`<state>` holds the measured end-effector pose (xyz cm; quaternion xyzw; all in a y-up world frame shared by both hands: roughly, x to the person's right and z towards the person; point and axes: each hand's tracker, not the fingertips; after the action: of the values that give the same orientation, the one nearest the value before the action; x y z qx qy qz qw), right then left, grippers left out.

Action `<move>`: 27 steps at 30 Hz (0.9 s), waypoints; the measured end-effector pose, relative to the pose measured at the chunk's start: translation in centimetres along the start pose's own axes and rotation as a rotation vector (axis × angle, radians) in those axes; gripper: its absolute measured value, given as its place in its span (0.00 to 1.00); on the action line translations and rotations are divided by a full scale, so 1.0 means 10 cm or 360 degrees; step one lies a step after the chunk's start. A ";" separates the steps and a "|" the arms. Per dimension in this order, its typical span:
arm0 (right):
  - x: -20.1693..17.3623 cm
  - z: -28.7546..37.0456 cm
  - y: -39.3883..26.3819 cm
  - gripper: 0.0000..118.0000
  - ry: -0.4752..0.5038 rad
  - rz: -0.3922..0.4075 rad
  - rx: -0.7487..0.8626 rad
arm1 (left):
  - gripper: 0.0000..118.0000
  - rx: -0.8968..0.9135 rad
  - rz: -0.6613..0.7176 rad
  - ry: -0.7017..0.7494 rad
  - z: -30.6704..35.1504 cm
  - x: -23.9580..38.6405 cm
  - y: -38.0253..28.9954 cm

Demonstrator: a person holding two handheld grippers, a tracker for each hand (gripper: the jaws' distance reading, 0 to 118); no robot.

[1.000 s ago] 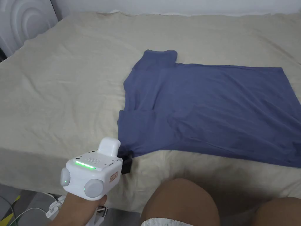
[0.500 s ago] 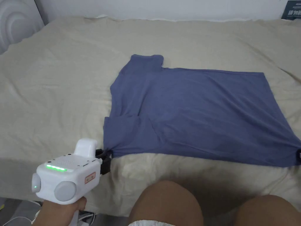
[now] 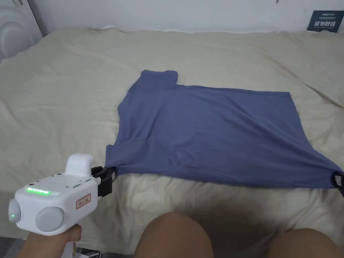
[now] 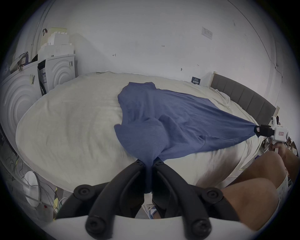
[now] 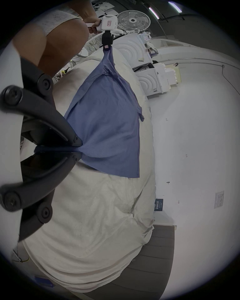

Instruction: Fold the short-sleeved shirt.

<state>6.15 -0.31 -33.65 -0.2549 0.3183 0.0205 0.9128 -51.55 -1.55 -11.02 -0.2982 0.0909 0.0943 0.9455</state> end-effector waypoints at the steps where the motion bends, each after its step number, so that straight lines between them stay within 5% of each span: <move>1: 0.01 -0.02 0.04 0.05 -0.0005 -0.0005 0.0009 | 0.06 0.0005 0.0001 0.0001 -0.01 -0.01 0.05; 27: 0.57 -1.62 1.28 0.05 -0.0065 -0.0092 -0.0145 | 0.06 -0.0017 0.0030 0.0039 -1.59 -0.13 1.80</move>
<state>-1.11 2.36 -53.68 -0.3050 0.2909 0.0136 0.9067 -58.86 3.46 -33.37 -0.3037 0.1048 0.1001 0.9417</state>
